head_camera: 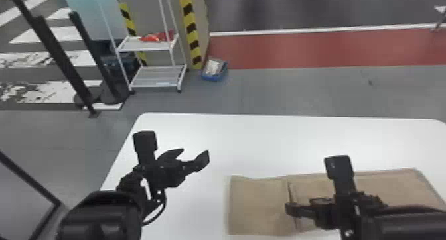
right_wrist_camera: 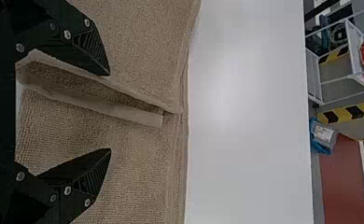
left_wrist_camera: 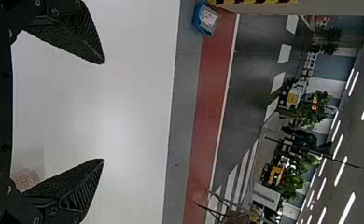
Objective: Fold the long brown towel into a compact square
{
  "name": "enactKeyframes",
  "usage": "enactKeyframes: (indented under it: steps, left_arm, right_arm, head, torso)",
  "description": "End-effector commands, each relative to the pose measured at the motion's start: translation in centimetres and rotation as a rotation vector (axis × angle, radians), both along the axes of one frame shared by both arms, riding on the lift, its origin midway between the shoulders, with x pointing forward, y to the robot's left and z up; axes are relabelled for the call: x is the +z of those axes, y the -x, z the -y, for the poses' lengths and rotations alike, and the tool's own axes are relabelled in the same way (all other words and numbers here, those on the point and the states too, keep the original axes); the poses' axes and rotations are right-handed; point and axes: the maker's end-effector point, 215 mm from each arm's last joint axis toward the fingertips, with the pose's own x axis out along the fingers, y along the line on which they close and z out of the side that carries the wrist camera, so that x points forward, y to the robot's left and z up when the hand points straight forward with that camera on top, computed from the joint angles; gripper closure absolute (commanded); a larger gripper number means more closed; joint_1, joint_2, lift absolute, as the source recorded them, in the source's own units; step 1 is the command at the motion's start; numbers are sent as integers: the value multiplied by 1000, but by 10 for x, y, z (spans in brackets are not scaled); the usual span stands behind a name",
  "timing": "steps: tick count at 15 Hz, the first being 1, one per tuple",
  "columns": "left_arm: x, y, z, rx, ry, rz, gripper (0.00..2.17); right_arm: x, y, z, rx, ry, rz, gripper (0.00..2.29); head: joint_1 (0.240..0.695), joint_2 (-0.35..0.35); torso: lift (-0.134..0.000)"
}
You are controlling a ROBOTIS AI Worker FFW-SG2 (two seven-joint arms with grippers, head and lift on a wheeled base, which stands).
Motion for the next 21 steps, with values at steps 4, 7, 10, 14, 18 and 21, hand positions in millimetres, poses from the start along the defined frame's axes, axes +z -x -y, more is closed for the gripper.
enactKeyframes:
  steps: [4, 7, 10, 14, 18, 21]
  left_arm:
    - [0, 0, 3, -5, 9, 4, 151]
    - [1, 0, 2, -4, 9, 5, 154]
    - [2, 0, 2, -6, 11, 14, 154]
    - [3, 0, 2, -6, 13, 15, 157]
    - [3, 1, 2, -7, 13, 15, 157]
    - [3, 3, 2, -6, 13, 15, 157]
  right_arm:
    - [-10, -5, -8, 13, -9, -29, 350]
    - [-7, -6, -18, 37, -15, -16, 444]
    - [-6, -8, -21, 47, -14, -23, 728]
    - [-5, -8, -22, 47, -24, -35, 826]
    - [1, -2, -32, 55, -82, -46, 1031]
    - [22, 10, -37, 57, -126, -35, 1031]
  head:
    - [695, 142]
    - [695, 147]
    - [695, 156]
    - [695, 160]
    - [695, 164]
    - [695, 175]
  torso:
    - [0]
    - [0]
    - [0]
    - [0]
    - [0]
    - [0]
